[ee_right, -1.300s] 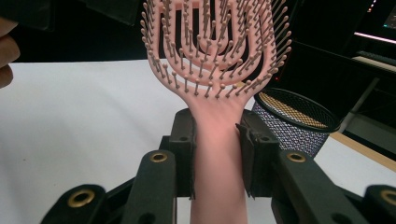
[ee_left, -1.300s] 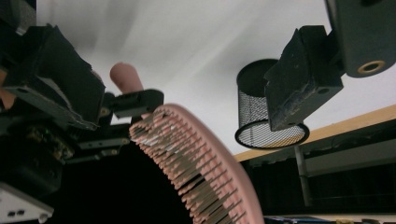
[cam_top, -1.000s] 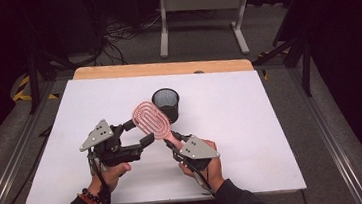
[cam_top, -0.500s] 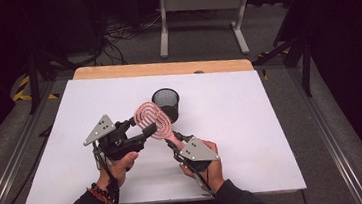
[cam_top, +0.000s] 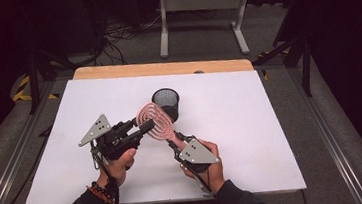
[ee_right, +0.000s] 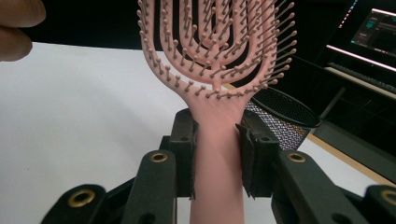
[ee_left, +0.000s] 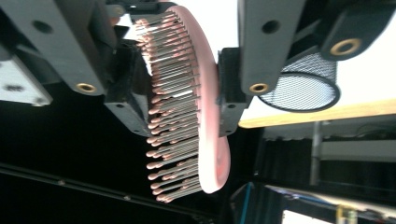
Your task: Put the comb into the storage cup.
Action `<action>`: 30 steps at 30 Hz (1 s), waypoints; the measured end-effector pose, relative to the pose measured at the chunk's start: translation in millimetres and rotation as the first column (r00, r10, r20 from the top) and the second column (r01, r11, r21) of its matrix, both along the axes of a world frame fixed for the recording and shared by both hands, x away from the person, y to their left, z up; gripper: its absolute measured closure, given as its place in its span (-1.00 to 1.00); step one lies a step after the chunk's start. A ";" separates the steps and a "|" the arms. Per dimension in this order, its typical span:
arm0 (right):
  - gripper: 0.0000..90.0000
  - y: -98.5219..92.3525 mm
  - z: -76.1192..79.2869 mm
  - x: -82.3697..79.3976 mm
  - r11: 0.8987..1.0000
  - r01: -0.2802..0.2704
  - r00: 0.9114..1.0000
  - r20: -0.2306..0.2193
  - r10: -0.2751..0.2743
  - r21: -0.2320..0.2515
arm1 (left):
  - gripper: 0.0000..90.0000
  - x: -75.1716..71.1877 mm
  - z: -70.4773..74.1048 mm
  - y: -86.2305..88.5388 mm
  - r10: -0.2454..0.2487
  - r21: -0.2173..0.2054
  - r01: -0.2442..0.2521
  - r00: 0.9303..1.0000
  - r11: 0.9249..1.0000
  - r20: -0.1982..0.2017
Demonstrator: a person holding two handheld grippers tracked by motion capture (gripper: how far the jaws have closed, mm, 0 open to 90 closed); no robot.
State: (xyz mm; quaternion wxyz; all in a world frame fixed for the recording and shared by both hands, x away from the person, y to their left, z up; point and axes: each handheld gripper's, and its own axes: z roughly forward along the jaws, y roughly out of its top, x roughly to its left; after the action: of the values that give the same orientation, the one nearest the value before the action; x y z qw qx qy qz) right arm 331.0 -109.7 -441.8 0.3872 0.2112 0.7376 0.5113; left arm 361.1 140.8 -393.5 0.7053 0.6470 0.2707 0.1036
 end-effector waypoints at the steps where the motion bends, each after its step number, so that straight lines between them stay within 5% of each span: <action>1: 0.53 0.1 -0.6 0.3 1.000 -0.002 1.000 0.000 0.002 -0.004 | 0.40 -0.9 0.4 -0.8 -0.006 -0.002 0.006 1.000 1.000 0.008; 9: 0.50 -0.7 -1.5 -1.6 1.000 -0.024 1.000 0.004 0.024 0.007 | 0.41 -7.4 4.6 -1.6 -0.026 0.032 0.024 0.998 0.999 0.058; 12: 0.24 -1.0 -1.2 -2.5 0.999 -0.039 0.999 -0.013 0.040 0.033 | 0.43 -8.8 7.6 0.3 -0.014 0.047 0.011 0.997 0.999 0.072; 14: 0.26 -1.4 -1.2 -2.6 0.998 -0.056 0.998 -0.018 0.056 0.042 | 0.43 -8.9 9.6 2.6 -0.014 0.045 0.011 0.997 0.999 0.071; 20: -0.07 -4.6 0.7 -3.6 0.993 -0.098 0.995 -0.020 0.099 0.072 | 0.44 -10.4 15.5 11.1 0.041 0.076 -0.049 0.993 0.996 0.107; 21: -0.17 -8.6 2.0 -1.8 0.986 -0.129 0.990 -0.047 0.135 0.105 | 0.44 -9.5 16.9 15.1 0.054 0.086 -0.064 0.991 0.994 0.120; 30: -0.37 -22.3 9.3 -0.7 0.986 -0.124 0.991 -0.044 0.129 0.113 | 0.45 -9.2 21.2 26.5 0.092 0.096 -0.107 0.985 0.990 0.143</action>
State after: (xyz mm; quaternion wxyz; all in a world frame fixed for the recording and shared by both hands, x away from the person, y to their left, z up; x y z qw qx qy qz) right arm 330.3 -132.0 -432.5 0.3228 0.1980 0.7298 0.5692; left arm 351.9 167.3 -372.3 0.6818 0.6595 0.2476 0.1971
